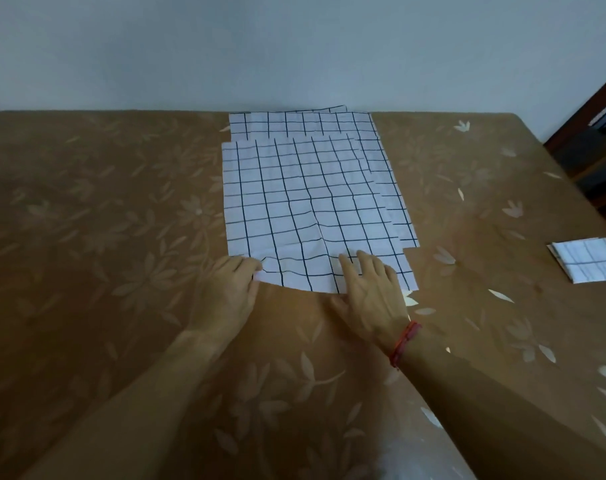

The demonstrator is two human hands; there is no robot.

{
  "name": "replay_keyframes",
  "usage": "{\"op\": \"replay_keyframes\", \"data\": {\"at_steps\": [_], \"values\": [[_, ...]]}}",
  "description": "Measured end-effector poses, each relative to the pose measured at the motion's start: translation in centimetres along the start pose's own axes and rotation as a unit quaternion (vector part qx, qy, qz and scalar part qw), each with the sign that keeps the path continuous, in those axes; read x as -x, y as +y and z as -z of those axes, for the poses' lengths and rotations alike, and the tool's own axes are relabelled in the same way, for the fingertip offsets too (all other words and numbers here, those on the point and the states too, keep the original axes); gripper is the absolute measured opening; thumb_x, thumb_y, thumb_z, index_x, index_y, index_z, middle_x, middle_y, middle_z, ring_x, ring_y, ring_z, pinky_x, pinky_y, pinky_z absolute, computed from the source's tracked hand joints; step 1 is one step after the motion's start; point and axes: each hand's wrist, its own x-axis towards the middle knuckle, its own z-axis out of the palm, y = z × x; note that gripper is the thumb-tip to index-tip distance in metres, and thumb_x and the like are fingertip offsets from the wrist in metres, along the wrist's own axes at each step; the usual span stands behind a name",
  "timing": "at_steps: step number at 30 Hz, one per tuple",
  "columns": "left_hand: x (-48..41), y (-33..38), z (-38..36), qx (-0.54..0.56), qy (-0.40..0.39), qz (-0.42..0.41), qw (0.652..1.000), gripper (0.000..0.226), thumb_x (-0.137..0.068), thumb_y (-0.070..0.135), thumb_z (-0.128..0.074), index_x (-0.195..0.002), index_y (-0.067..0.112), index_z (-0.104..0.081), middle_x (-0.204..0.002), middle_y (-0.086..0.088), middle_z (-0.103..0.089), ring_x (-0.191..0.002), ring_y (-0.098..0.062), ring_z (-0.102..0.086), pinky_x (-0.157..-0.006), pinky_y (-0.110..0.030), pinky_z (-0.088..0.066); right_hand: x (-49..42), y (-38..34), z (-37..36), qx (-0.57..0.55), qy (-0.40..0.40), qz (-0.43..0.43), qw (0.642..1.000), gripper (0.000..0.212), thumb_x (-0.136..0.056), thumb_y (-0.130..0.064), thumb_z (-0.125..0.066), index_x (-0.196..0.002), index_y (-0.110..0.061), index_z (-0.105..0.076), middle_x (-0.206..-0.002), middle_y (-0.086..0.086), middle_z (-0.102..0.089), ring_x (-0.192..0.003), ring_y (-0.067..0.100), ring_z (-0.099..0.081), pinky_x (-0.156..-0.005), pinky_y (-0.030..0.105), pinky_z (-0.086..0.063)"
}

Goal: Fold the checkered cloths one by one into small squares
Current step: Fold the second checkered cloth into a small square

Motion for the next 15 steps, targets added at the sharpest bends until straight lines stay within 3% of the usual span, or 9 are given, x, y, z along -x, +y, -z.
{"op": "replay_keyframes", "data": {"at_steps": [3,5,11,15], "values": [[1.5,-0.2,1.8,-0.012,-0.011,-0.005,1.000,0.021,-0.084,0.000,-0.065,-0.102,0.010,-0.070,-0.087,0.000,-0.066,-0.080,-0.021,-0.059,-0.072,-0.034,-0.049,1.0,0.5,0.6,0.021,0.001,-0.005,1.000,0.034,-0.085,-0.019,-0.050,-0.118,-0.014,-0.055,-0.121,0.009,-0.055,-0.115,0.031,-0.051,-0.097,0.042,-0.038],[2.8,-0.2,3.0,-0.025,-0.016,-0.006,1.000,0.019,-0.080,-0.002,-0.069,-0.096,0.009,-0.072,-0.085,-0.001,-0.065,-0.079,-0.022,-0.060,-0.071,-0.036,-0.050,2.1,1.2,1.3,0.044,-0.031,-0.021,0.998,0.025,-0.088,-0.011,-0.047,-0.109,-0.016,-0.058,-0.115,0.003,-0.056,-0.113,0.028,-0.051,-0.095,0.038,-0.037],[7.2,0.2,6.4,-0.009,-0.034,0.012,0.999,0.016,-0.077,-0.004,-0.069,-0.085,0.010,-0.068,-0.085,0.001,-0.064,-0.078,-0.023,-0.060,-0.067,-0.034,-0.049,6.7,2.4,3.4,0.034,-0.026,-0.037,0.998,0.010,-0.082,-0.017,-0.057,-0.079,-0.023,-0.065,-0.086,-0.004,-0.068,-0.088,0.023,-0.060,-0.083,0.035,-0.039],[10.9,2.1,9.0,0.013,-0.029,0.048,0.998,0.004,-0.081,0.008,-0.068,-0.082,0.011,-0.068,-0.078,0.003,-0.064,-0.068,-0.017,-0.059,-0.060,-0.022,-0.040,10.9,1.8,5.9,0.000,0.002,-0.038,0.999,0.007,-0.074,-0.020,-0.064,-0.080,-0.023,-0.065,-0.068,0.001,-0.068,-0.069,0.025,-0.064,-0.072,0.034,-0.040]]}}
